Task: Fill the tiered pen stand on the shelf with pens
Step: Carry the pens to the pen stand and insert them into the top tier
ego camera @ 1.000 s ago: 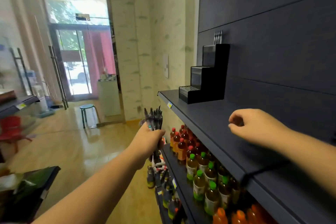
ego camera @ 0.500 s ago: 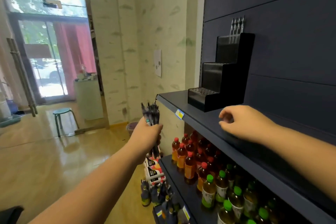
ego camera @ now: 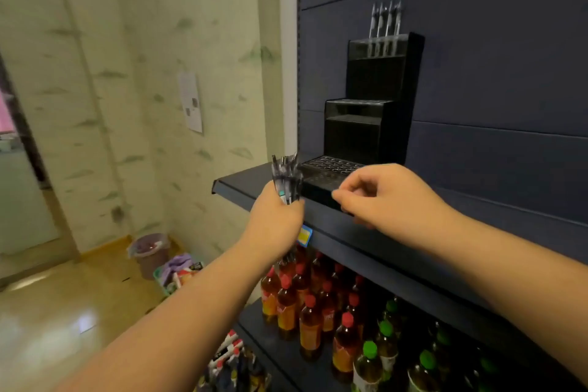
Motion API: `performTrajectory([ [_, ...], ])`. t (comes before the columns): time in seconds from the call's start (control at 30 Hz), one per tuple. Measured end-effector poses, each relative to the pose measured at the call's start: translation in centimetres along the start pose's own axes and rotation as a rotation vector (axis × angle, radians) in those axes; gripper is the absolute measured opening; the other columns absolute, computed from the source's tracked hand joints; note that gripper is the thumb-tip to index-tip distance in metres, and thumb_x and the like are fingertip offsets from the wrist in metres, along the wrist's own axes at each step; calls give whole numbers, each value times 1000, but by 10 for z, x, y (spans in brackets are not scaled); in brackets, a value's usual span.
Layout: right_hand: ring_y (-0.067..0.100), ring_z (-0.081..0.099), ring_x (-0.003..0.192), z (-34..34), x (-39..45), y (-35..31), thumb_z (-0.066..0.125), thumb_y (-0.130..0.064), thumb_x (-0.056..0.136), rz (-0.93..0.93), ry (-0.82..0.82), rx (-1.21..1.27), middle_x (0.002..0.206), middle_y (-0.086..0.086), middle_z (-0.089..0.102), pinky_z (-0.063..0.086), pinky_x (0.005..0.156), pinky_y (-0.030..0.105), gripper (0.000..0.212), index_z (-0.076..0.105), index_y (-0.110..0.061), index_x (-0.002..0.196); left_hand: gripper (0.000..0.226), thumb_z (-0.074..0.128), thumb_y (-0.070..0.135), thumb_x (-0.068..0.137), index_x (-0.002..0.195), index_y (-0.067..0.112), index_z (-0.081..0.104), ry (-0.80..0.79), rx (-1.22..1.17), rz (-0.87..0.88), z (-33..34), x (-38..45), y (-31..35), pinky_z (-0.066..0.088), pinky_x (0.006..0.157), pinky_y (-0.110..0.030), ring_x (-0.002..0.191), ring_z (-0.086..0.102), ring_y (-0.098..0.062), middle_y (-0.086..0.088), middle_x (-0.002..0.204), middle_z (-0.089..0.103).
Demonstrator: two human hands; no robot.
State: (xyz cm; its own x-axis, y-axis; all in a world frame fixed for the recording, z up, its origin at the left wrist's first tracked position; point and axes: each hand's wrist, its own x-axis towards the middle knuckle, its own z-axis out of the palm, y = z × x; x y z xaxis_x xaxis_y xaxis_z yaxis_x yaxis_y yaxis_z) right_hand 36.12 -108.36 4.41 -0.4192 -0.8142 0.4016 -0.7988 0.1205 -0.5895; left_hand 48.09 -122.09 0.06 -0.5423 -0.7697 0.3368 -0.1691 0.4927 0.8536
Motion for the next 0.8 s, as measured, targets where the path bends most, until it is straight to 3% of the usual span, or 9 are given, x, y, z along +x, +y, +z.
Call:
performTrajectory([
  [0.07,10,68,67,2,19,-9,68,-40,92,-40,37,-27,70,-5,71,61,71,32,16,72,-31,80,11,51,16,93,83,17,49,12,50,40,11,23,-5,42,60,-35,65,50,-20,-4,74,55],
  [0.17,5,65,71,8,54,-21,68,-51,89,-85,76,-119,73,-10,70,56,68,25,20,72,-32,82,13,50,27,91,100,25,59,1,92,76,21,57,-12,50,62,-37,75,62,-19,1,85,64],
  [0.27,3,62,72,22,94,-29,70,-62,83,-84,112,-252,76,-10,68,53,69,26,32,69,-30,81,21,55,20,90,110,22,60,17,39,131,17,87,-14,46,58,-29,78,64,-17,9,84,63],
  [0.4,9,58,71,38,142,-38,68,-67,80,-50,191,-307,73,-6,63,52,68,30,45,59,-23,74,29,55,10,93,120,18,60,47,88,276,7,136,-14,46,68,-15,79,58,5,22,86,54],
  [0.5,10,56,67,44,170,-43,65,-60,84,-39,249,-377,68,-5,59,52,65,31,43,50,-24,66,5,53,26,88,90,23,55,-29,212,280,6,173,-14,55,69,-38,80,64,-15,9,78,58],
  [0.6,12,57,62,51,195,-45,63,-51,82,-23,349,-453,64,-4,60,53,60,33,36,53,-23,64,48,43,58,62,92,24,58,-17,-4,284,4,201,-16,59,64,-49,73,66,-19,1,80,66],
  [0.63,13,58,62,54,203,-45,62,-50,82,-11,379,-478,64,-4,60,52,59,33,34,55,-22,65,52,43,59,59,92,21,58,-27,-38,314,6,211,-20,58,61,-48,72,65,-20,0,80,66],
  [0.7,13,58,62,60,218,-46,60,-46,84,28,402,-514,65,-4,61,54,59,34,30,57,-21,68,37,49,49,68,88,19,57,-66,-48,325,8,230,-25,53,54,-43,67,61,-17,-1,76,63],
  [0.8,16,59,63,67,239,-44,59,-39,85,89,420,-557,66,-1,61,56,63,39,27,57,-17,68,11,55,29,78,84,20,53,-193,-95,337,12,261,-30,55,63,-53,70,58,-21,-7,81,60],
])
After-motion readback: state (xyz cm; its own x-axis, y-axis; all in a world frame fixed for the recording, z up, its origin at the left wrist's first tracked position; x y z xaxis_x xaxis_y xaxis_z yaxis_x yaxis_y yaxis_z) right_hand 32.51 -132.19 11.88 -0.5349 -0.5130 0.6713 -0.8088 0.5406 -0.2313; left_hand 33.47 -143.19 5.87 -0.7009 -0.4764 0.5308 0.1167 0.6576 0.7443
